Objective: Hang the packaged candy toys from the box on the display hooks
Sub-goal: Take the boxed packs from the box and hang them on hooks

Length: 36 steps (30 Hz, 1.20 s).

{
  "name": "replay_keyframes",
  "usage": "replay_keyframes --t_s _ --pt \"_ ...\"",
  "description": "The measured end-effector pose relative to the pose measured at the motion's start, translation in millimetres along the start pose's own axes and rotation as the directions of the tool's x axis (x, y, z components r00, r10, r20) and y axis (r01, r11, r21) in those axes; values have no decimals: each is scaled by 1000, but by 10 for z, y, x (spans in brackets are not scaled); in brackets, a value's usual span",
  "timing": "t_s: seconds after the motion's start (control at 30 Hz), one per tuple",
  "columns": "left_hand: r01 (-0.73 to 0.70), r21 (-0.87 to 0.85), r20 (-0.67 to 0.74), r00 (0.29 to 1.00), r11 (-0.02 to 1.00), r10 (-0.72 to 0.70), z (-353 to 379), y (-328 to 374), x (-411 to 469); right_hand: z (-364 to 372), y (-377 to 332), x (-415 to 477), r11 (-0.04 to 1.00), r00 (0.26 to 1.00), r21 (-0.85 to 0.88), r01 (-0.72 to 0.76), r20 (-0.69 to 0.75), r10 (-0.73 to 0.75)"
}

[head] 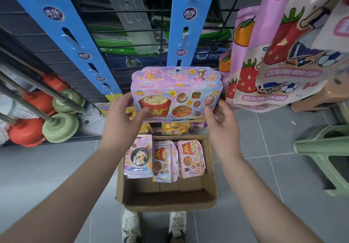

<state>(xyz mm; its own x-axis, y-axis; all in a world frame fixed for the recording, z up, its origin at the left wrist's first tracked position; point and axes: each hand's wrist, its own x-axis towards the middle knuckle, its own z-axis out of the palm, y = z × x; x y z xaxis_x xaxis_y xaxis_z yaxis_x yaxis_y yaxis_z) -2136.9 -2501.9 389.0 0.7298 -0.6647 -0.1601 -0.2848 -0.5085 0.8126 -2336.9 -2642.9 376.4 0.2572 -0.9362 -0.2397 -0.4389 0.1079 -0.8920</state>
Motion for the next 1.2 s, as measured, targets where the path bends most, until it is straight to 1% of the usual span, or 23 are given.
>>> replay_keyframes --t_s 0.1,0.17,0.2,0.27,0.33,0.37,0.43,0.53,0.7,0.77,0.87,1.03,1.1,1.17,1.2 --pt "16 66 -1 1000 998 -16 -22 -66 -141 -81 84 -81 995 999 -91 42 25 -39" --pt "41 150 19 999 988 -44 -6 -154 -271 -151 206 -165 966 993 -235 104 76 -88" --pt "50 207 40 997 977 -59 14 -208 -338 -186 288 -214 936 987 -323 142 117 -109" --pt "33 321 114 991 947 -73 79 -335 -474 -252 475 -322 836 968 -502 222 217 -127" --pt "-20 407 200 978 913 -67 170 -460 -594 -297 670 -415 726 939 -613 311 317 -135" --pt "-61 450 245 968 891 -57 226 -533 -640 -309 771 -453 692 925 -634 346 356 -136" --pt "-148 534 327 944 833 -42 347 -670 -706 -316 968 -515 651 911 -664 368 398 -109" --pt "-238 639 440 893 731 -94 554 -831 -771 -284 1280 -596 600 908 -714 362 417 -51" --pt "-348 718 539 826 603 -165 963 -1161 -790 -155 1924 -663 606 920 -728 320 391 -16" --pt "-364 726 562 803 584 -199 1133 -1329 -781 -83 2189 -646 583 923 -754 303 385 19" --pt "-364 729 574 787 580 -228 1407 -1616 -766 40 2594 -572 548 921 -791 272 379 89" --pt "-391 727 597 766 565 -237 1847 -2103 -749 244 3217 -377 496 906 -831 251 383 183" --pt "-395 729 602 759 559 -248 1991 -2261 -732 307 3399 -301 484 908 -842 238 370 197" --pt "-395 727 605 755 562 -252 2104 -2388 -707 349 3585 -256 511 915 -839 184 337 223" --pt "-400 725 609 752 561 -251 2150 -2442 -691 374 3687 -239 557 919 -823 111 298 258"
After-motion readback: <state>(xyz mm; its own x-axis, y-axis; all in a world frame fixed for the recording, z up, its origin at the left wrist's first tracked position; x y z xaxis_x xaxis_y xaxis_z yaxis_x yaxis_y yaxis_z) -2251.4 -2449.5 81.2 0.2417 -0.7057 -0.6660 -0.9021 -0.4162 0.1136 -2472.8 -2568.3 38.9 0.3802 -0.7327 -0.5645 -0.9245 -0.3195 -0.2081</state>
